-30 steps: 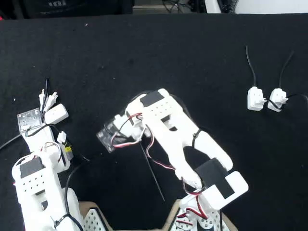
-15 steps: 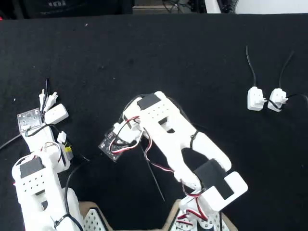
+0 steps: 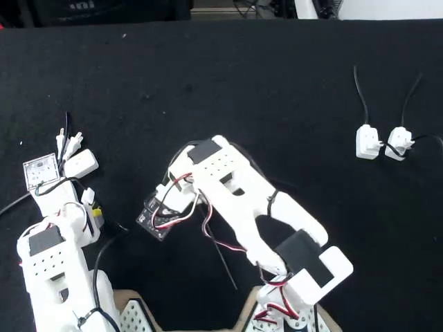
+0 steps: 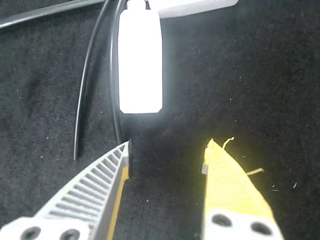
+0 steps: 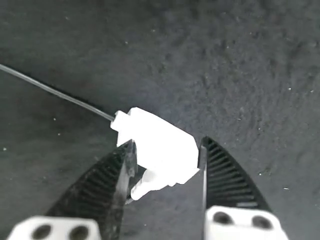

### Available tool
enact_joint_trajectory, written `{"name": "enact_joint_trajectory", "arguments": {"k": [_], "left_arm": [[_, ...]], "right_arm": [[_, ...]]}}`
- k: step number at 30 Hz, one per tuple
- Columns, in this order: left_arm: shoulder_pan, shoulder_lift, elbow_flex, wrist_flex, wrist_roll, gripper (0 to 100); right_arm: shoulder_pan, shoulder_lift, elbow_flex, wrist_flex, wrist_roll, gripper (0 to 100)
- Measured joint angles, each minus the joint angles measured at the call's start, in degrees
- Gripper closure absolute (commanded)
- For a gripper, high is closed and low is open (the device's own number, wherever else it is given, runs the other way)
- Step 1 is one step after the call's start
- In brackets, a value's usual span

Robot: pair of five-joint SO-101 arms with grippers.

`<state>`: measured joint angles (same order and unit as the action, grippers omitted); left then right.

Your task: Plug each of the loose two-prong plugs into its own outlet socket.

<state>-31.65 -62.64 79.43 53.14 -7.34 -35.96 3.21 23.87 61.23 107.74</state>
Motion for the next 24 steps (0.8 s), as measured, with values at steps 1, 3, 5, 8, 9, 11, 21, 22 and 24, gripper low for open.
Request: {"name": "enact_joint_trajectory", "arguments": {"k": [1,3,5,8,9,11,21,22,24], "left_arm": [[0.0,0.0,0.0,0.0,0.0,76],[0.0,0.0,0.0,0.0,0.0,76],[0.0,0.0,0.0,0.0,0.0,76],[0.0,0.0,0.0,0.0,0.0,76],[0.0,0.0,0.0,0.0,0.0,76],[0.0,0.0,0.0,0.0,0.0,76],[0.0,0.0,0.0,0.0,0.0,76],[0.0,0.0,0.0,0.0,0.0,76],[0.0,0.0,0.0,0.0,0.0,76]], "right_arm": [[0.0,-0.3,-0.2,1.3,0.0,81.4],[0.0,-1.7,-0.2,4.9,0.0,81.2],[0.3,-2.9,-0.2,7.4,-0.7,81.2],[1.7,-3.0,-0.2,6.9,-4.6,81.2],[2.4,-3.0,-0.2,5.8,-5.6,81.2],[3.9,-2.0,-0.2,2.2,-7.6,81.2],[7.5,3.5,-0.2,-5.2,-7.9,81.5],[7.1,3.5,-0.2,-5.2,-7.7,81.5],[6.2,3.5,-0.2,-5.5,-7.7,81.5]]}}
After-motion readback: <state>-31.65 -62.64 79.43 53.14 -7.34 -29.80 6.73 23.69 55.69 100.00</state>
